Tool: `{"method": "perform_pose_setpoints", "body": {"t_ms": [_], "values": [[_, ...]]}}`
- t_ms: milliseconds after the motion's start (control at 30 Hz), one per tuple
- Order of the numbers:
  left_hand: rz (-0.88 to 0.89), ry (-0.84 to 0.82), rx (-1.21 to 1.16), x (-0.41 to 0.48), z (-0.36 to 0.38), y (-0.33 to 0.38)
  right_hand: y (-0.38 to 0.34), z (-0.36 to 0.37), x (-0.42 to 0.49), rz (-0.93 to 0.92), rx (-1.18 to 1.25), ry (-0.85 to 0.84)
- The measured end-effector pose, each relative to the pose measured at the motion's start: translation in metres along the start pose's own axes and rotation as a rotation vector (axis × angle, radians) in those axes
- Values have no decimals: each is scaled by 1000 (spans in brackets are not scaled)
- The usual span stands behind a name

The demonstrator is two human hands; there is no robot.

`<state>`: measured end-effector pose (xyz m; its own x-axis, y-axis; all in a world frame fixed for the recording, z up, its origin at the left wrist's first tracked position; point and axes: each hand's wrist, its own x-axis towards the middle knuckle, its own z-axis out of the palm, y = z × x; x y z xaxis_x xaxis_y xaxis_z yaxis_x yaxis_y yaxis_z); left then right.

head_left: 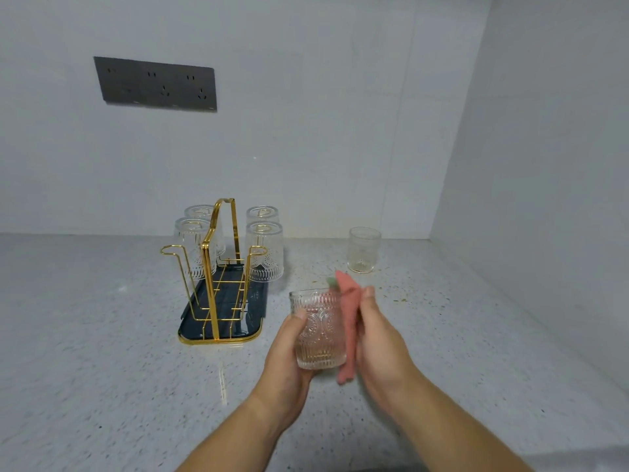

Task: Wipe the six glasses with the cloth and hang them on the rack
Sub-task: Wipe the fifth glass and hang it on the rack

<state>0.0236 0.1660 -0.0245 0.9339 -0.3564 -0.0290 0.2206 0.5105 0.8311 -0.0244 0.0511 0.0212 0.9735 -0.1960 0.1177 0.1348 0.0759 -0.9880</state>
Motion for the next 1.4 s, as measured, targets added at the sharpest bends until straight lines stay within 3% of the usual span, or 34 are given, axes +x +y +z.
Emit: {"method": "perform_pose_setpoints", "body": {"t_ms": [200,367,533,867,1233,1400], "values": [[100,30,-21,-3,-5,2,31,16,-33,-174,-407,-194],[168,-24,26,-4,-6,1,34,15,-37,-214,-522,-146],[181,-93,93,-7,0,1,-6,14,-10,-124,-269,-105],[155,-32,84,-11,0,0,19,11,-41,-129,-325,-123],[171,-89,132,-47,42,24,-34,4,-34,-267,-225,-20],[197,57,157,-42,42,41,-10,16,-52,-284,-320,-134]]}}
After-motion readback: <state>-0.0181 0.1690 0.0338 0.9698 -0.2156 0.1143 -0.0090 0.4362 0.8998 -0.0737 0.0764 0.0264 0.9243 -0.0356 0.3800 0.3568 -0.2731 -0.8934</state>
